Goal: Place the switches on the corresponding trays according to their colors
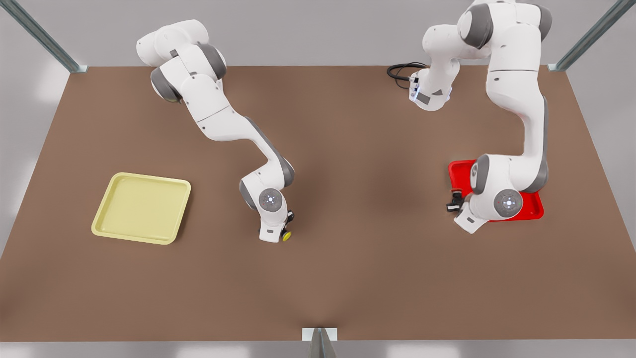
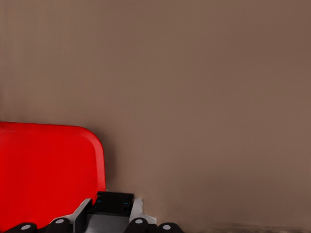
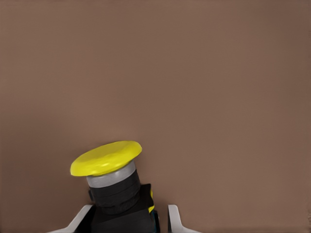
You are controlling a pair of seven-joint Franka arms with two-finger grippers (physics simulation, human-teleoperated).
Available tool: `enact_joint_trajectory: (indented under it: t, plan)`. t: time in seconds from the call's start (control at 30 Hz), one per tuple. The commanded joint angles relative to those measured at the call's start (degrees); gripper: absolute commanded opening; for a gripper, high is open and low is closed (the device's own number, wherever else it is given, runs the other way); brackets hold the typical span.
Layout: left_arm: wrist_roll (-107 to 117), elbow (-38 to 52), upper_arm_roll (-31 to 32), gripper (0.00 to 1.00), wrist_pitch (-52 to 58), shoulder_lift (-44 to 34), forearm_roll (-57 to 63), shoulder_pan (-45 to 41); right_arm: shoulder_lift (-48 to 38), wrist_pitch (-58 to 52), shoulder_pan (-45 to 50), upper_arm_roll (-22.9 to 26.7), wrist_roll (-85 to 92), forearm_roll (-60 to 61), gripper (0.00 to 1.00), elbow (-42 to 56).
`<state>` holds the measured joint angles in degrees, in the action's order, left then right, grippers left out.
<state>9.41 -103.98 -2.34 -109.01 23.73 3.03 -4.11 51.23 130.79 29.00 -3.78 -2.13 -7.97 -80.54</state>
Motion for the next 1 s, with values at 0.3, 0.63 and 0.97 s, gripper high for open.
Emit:
enact_joint_trajectory:
  t: [0.3, 0.63, 0.97]
  plan:
    - [-9.41, -6.94, -0.03, 1.0, 1.87, -1.14, 4.18, 9.38, -1.39, -0.44, -0.7, 0.0, -1.38, 0.59, 0.39, 0.03]
    - [-13.54, 27.6, 0.5, 1.0, 34.21, -5.54, 0.93, -6.0, -22.75, -13.8, -16.52, 4.47, 28.49, 0.06, 0.39, -16.85]
    - [-9.32, 29.8, 0.23, 1.0, 36.94, -10.19, -3.65, -8.28, -22.93, -3.17, -19.95, 19.86, 54.43, 0.59, 0.39, -28.18]
